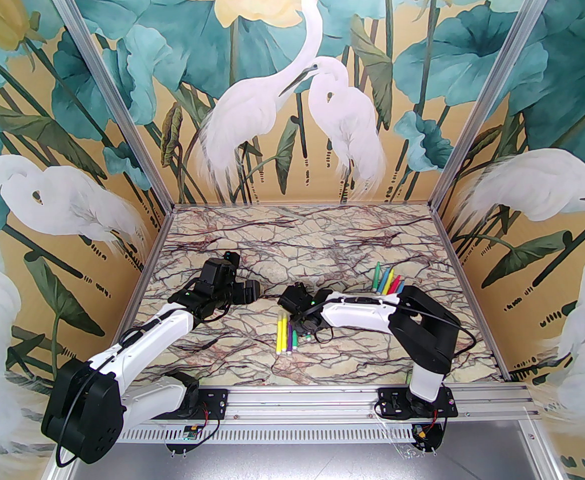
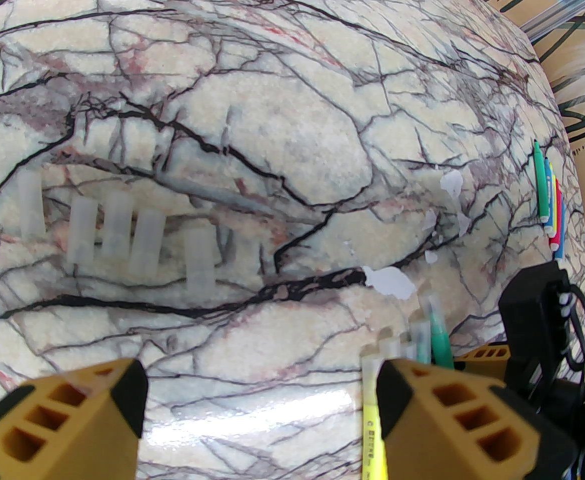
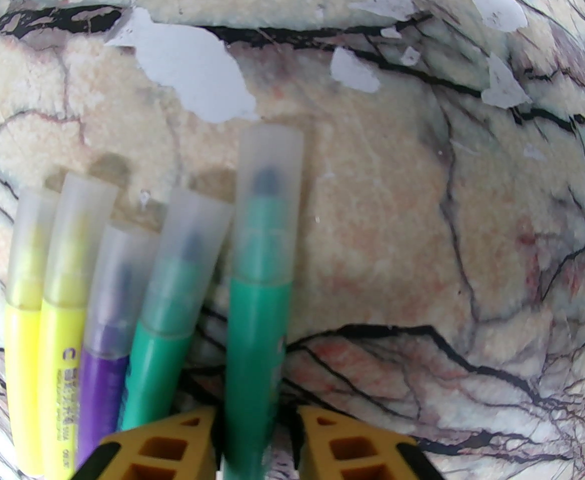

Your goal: Open the pen caps

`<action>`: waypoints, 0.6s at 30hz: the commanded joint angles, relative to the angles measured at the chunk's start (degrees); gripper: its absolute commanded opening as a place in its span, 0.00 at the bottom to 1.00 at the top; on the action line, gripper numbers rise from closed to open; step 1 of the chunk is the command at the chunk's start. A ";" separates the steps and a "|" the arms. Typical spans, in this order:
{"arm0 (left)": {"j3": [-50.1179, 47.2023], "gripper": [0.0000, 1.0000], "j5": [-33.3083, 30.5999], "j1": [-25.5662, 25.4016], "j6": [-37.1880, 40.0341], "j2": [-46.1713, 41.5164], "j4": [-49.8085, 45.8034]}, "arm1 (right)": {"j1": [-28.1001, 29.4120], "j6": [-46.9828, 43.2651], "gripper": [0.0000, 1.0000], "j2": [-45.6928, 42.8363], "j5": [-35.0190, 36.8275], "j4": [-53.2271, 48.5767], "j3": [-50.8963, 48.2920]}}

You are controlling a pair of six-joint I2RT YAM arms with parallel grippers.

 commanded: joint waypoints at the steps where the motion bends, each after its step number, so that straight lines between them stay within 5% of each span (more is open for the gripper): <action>1: 0.11 0.80 -0.55 0.38 -0.30 -0.38 -0.18 | -0.25 -1.10 0.31 3.41 2.36 -1.25 -0.09; 18: -0.27 0.80 -0.30 0.46 -0.47 -1.22 -0.41 | -0.32 -1.98 0.22 6.43 2.60 -1.65 1.60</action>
